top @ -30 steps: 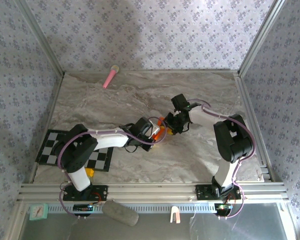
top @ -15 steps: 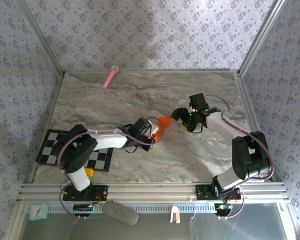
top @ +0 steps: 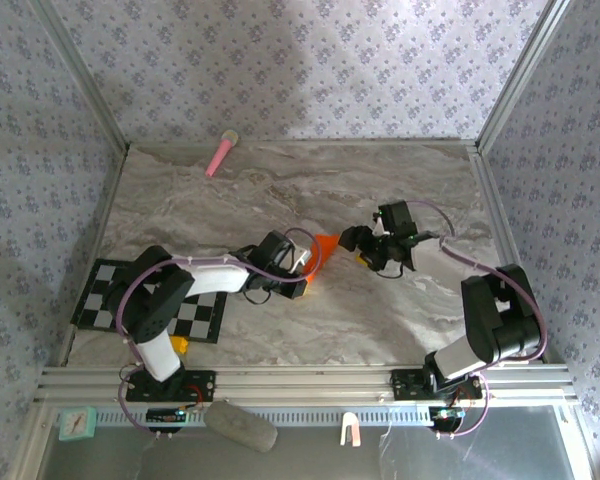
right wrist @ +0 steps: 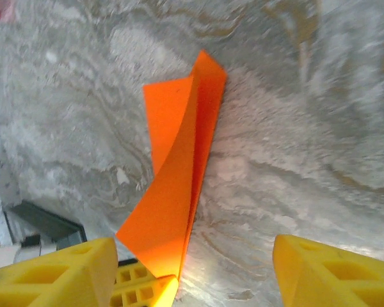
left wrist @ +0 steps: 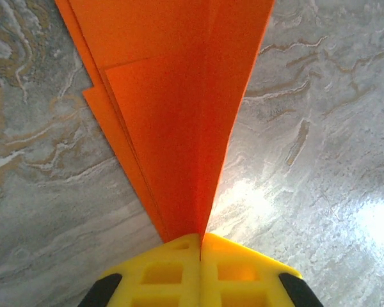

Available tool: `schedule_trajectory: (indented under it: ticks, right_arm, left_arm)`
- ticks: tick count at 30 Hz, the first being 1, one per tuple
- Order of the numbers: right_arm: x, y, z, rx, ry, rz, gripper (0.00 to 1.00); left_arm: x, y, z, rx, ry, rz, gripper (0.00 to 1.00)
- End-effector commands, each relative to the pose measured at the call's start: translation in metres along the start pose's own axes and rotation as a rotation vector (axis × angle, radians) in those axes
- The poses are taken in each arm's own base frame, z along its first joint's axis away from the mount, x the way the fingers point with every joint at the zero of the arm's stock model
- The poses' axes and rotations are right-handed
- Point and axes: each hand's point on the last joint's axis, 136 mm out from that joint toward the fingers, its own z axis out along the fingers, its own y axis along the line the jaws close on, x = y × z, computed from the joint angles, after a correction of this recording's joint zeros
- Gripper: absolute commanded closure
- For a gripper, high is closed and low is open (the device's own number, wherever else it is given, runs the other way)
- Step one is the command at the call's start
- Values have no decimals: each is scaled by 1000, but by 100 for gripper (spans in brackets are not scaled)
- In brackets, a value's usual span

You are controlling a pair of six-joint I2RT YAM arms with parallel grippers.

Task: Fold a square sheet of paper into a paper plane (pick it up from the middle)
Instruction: Fold the wing for the fifth time at the center of the table.

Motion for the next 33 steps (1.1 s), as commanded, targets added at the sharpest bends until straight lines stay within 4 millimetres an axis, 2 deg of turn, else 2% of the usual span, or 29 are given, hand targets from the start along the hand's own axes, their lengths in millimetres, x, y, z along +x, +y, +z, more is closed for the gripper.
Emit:
schedule_trajectory:
  ticks: [1,5,9,14,23,33]
  right_arm:
    - [9,30,2,-148,9,-102,39]
    - [27,43,15,-210,58,-168,49]
    - [44,46,32,-228,108,-198,56]
    - [52,50,48,-250,148,-204,62]
    - [57,54,69,-273,204,-201,63]
    - [60,40,80,-208,225,-179,66]
  left_arm:
    - [20,5,7,26,85,-82,100]
    - [23,8,9,38,103,-134,100]
    - [26,12,13,37,116,-168,100]
    - [28,13,15,41,120,-182,100]
    - [30,16,14,33,123,-190,96]
    - [29,19,12,21,118,-195,89]
